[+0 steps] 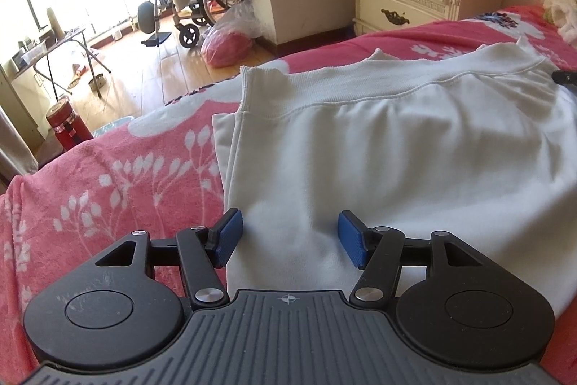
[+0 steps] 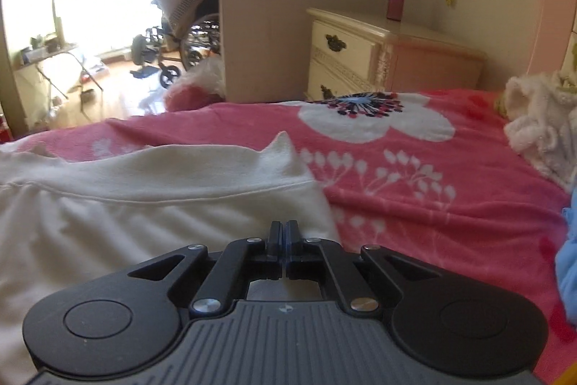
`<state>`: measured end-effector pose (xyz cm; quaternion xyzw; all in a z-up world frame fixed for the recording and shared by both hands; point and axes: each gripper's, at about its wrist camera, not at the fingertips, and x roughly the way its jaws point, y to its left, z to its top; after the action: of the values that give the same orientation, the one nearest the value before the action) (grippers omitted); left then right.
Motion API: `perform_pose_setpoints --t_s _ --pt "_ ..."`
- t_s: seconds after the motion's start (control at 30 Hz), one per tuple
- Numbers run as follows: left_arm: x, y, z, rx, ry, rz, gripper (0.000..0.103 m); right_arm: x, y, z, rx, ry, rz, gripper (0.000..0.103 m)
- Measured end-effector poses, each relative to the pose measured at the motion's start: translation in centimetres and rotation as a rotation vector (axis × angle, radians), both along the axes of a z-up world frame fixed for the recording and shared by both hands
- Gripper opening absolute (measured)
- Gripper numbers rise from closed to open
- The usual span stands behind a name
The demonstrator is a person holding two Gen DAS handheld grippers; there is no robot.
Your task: Fold clothes
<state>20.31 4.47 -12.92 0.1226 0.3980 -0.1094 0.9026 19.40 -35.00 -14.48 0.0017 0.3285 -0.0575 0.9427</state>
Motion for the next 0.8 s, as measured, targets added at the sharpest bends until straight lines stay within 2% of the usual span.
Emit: perform_pose_setpoints --t_s 0.07,0.17,0.27,0.33,0.4,0.53,0.67,0.73,0.8 --pt "0.0 -0.1 0.4 0.007 -0.001 0.005 0.06 -0.1 0.8 0.7 -0.036 -0.003 -0.012 0.0" --pt "-0.7 -0.1 1.9 0.024 -0.057 0.032 0.059 -1.5 2.6 2.2 -0.04 -0.042 0.033 0.0" --pt "-1.0 -0.3 4.0 -0.036 -0.113 0.01 0.059 -3.1 4.8 3.4 0.012 -0.055 0.122 0.0" --pt "-0.5 -1.4 4.4 -0.054 -0.117 -0.038 0.059 -3.7 6.6 3.7 0.049 -0.06 0.214 0.0" --pt "0.5 -3.0 4.1 -0.066 -0.094 -0.082 0.058 -3.5 8.7 3.7 0.067 -0.058 0.307 0.0" --pt "2.6 -6.1 2.6 -0.081 -0.048 -0.141 0.048 -1.4 12.1 3.3 0.064 -0.041 0.425 0.0" --pt "4.7 -6.8 -0.4 -0.008 0.013 -0.067 0.046 1.7 13.6 0.9 0.043 0.039 0.428 0.0" --pt "5.0 -5.7 -0.7 -0.059 0.024 -0.041 0.047 2.5 13.5 -0.4 0.057 0.046 0.425 0.0" --pt "5.1 -5.0 -0.4 -0.087 0.026 -0.017 0.046 2.6 13.6 0.0 0.052 0.044 0.426 0.0"
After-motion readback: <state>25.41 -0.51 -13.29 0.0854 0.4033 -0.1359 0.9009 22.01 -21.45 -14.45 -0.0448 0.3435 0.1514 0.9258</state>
